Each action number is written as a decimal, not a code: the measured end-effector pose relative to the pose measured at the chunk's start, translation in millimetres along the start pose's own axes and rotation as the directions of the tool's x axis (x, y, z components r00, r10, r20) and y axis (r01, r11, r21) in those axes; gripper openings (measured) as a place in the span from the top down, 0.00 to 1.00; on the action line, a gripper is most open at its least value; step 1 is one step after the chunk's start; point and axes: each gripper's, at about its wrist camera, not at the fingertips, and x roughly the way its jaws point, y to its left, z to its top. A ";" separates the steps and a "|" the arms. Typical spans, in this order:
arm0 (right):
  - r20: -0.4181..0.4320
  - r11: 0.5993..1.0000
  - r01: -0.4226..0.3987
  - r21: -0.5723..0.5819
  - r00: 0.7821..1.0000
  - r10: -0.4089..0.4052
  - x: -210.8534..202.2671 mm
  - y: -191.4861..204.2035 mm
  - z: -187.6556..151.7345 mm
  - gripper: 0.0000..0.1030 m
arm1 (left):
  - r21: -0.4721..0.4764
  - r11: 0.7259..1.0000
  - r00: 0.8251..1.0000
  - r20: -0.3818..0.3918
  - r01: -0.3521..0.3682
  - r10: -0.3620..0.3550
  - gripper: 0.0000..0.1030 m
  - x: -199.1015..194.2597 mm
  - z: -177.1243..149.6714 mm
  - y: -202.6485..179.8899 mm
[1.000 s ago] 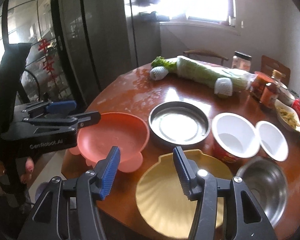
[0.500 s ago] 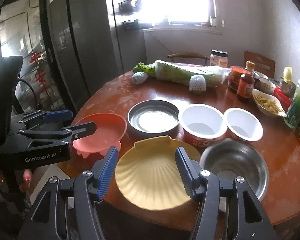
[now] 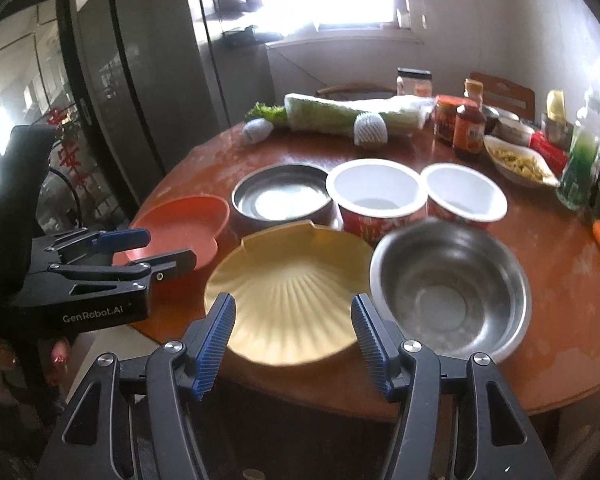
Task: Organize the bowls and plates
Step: 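Lower the pink bowl onto the table and open the left gripper, then grasp the rim of the yellow shell-shaped plate with the left gripper, then lift the yellow plate with the left gripper and carry it over the pink bowl, then lower the yellow plate into the pink bowl and open the left gripper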
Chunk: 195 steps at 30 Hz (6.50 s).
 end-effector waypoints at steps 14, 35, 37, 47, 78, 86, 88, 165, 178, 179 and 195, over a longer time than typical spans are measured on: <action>-0.052 0.996 0.023 0.088 0.998 -0.019 18.3 -17.2 -26.2 0.40 | -0.016 0.998 0.995 -0.082 0.055 -0.057 0.32 28.6 -13.4 -10.3; -0.046 0.992 0.026 0.121 0.999 -0.021 57.2 -35.0 -23.4 0.61 | 0.002 0.995 0.991 -0.088 0.101 -0.100 0.62 52.5 -13.1 -27.2; -0.048 0.993 0.023 0.113 0.999 -0.018 57.7 -33.4 -23.4 0.61 | 0.004 0.996 0.992 -0.083 0.091 -0.091 0.62 52.9 -13.2 -28.1; -0.047 0.994 -0.002 0.105 0.999 0.007 53.4 -23.8 -18.8 0.61 | -0.019 0.996 0.995 -0.052 0.090 -0.091 0.62 36.1 -13.3 -14.9; 0.066 0.988 -0.110 -0.110 0.991 0.117 52.8 75.7 68.4 0.61 | -0.181 0.983 0.993 0.107 -0.029 0.049 0.62 -32.6 13.7 87.4; 0.070 0.981 -0.139 -0.137 0.986 0.149 67.3 103.8 81.9 0.61 | -0.210 0.975 0.990 0.104 -0.069 0.093 0.62 -31.3 15.7 116.0; 0.056 0.981 -0.142 -0.133 0.987 0.150 74.4 107.1 80.1 0.61 | -0.217 0.974 0.992 0.091 -0.071 0.092 0.62 -25.5 13.0 120.7; -0.122 0.963 -0.141 -0.229 0.986 0.115 89.3 120.7 32.7 0.48 | -0.244 0.964 0.995 -0.007 -0.103 0.104 0.62 34.9 3.0 140.0; -0.093 0.968 -0.145 -0.204 0.987 0.129 79.6 115.4 33.5 0.44 | -0.248 0.964 0.994 0.026 -0.096 0.106 0.62 15.6 7.7 135.9; -0.089 0.970 -0.142 -0.197 0.988 0.127 78.7 113.6 33.7 0.43 | -0.244 0.965 0.994 0.029 -0.097 0.108 0.62 13.8 8.5 134.5; -0.001 0.991 -0.107 -0.076 0.994 0.107 53.7 73.4 41.4 0.37 | -0.148 0.983 0.992 0.052 -0.110 0.119 0.59 -0.9 30.8 89.3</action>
